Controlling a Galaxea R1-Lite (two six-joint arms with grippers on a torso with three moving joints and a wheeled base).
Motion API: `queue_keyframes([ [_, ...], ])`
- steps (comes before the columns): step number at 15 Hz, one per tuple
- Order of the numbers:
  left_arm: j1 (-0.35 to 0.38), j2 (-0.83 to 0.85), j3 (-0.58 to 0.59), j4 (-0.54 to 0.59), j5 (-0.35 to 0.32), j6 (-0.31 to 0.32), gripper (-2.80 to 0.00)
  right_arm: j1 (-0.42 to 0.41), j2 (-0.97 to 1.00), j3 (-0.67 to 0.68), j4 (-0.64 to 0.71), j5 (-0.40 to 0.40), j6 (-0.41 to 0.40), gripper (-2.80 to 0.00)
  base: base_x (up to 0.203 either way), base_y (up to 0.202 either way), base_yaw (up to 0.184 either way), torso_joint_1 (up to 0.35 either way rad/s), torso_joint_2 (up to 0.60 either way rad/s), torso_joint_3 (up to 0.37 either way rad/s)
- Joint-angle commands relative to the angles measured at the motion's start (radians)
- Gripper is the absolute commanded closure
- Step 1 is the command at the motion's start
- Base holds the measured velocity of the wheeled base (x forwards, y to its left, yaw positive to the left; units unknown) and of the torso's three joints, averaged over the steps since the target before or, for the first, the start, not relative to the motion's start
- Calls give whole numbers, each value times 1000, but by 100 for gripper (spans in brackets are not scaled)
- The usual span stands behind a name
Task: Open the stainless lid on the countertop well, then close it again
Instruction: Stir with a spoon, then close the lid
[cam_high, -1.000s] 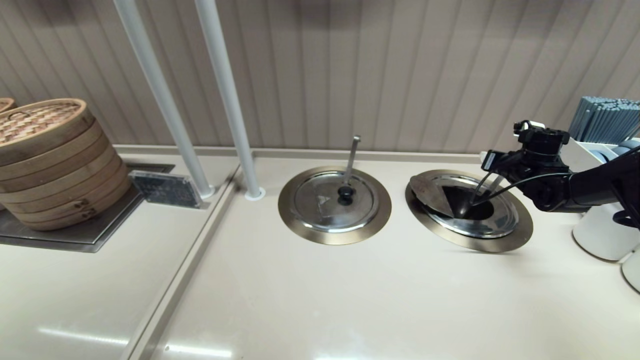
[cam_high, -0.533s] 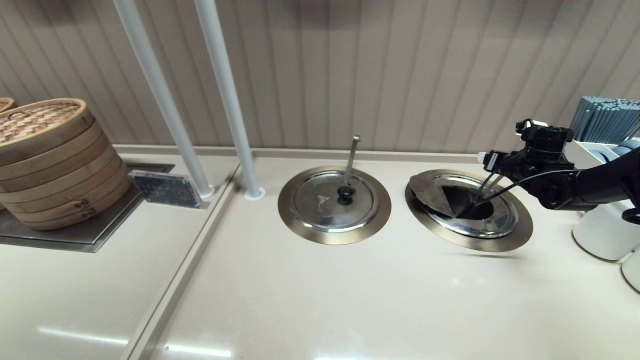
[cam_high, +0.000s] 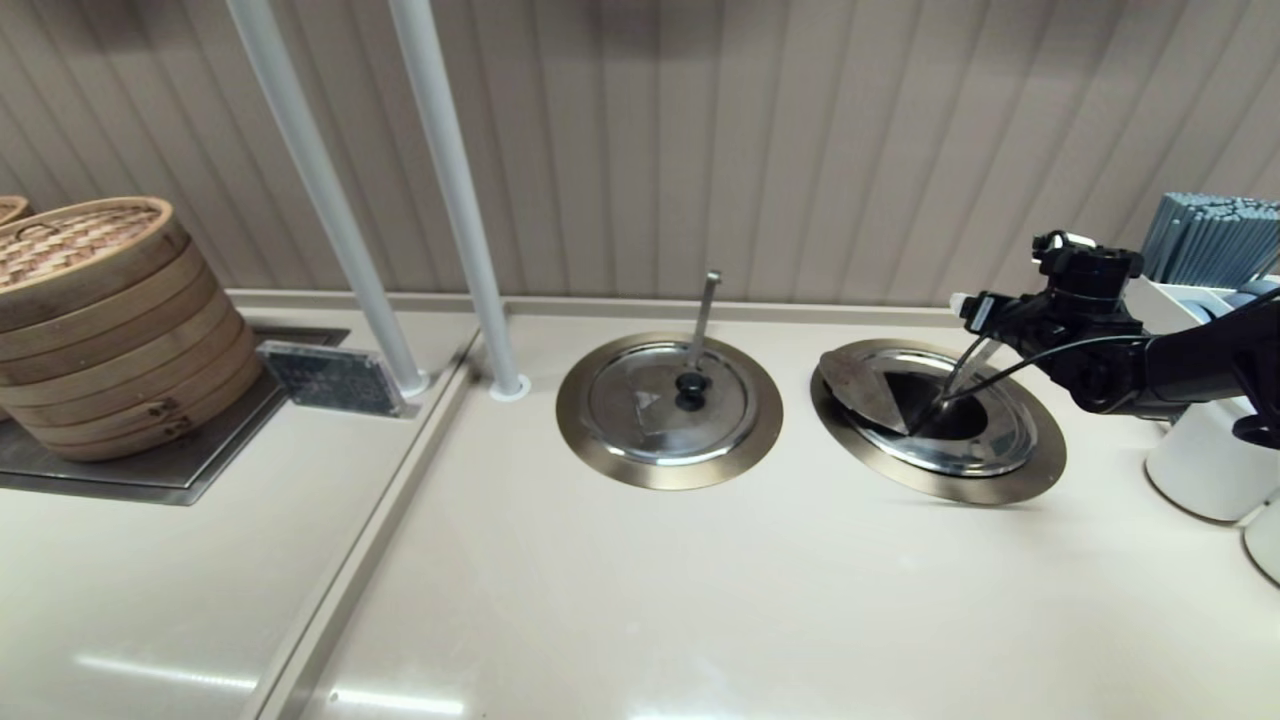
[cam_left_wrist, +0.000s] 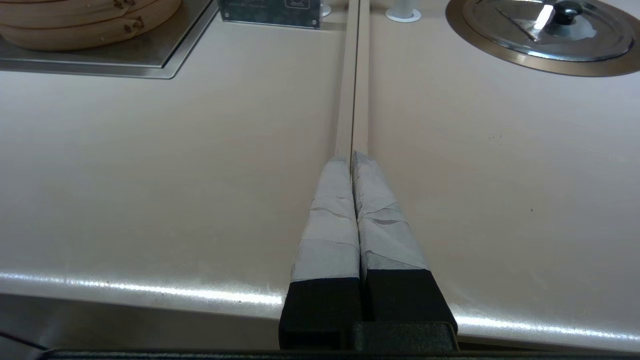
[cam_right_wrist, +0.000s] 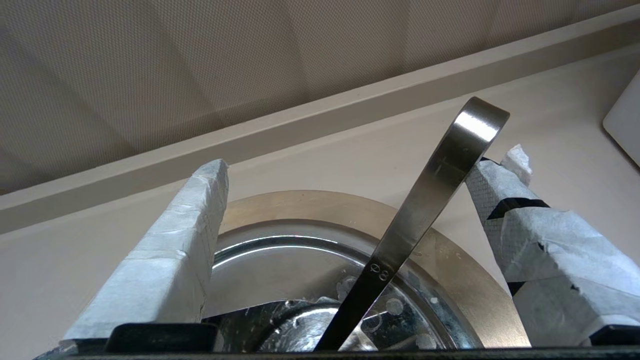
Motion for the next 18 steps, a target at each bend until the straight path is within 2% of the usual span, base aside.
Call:
queue_keyframes([
  [1,0,0,0,0,0,0,0,15,4,1,-5,-1,8,-280,0,0,0,0,0,0],
  [4,0,0,0,0,0,0,0,31,-20,17,-5,3,53,-280,0,0,0,0,0,0],
  [11,0,0,0,0,0,0,0,48,-56,56,-12,0,50,-280,0,0,0,0,0,0],
  [14,0,0,0,0,0,0,0,70,-228,165,-13,21,51,-280,0,0,0,0,0,0],
  [16,0,0,0,0,0,0,0,101,-385,270,-9,81,48,-280,0,0,0,0,0,0],
  [17,0,0,0,0,0,0,0,130,-462,331,-2,108,36,-280,0,0,0,0,0,0],
  [18,0,0,0,0,0,0,0,165,-514,403,12,126,-9,-280,0,0,0,0,0,0],
])
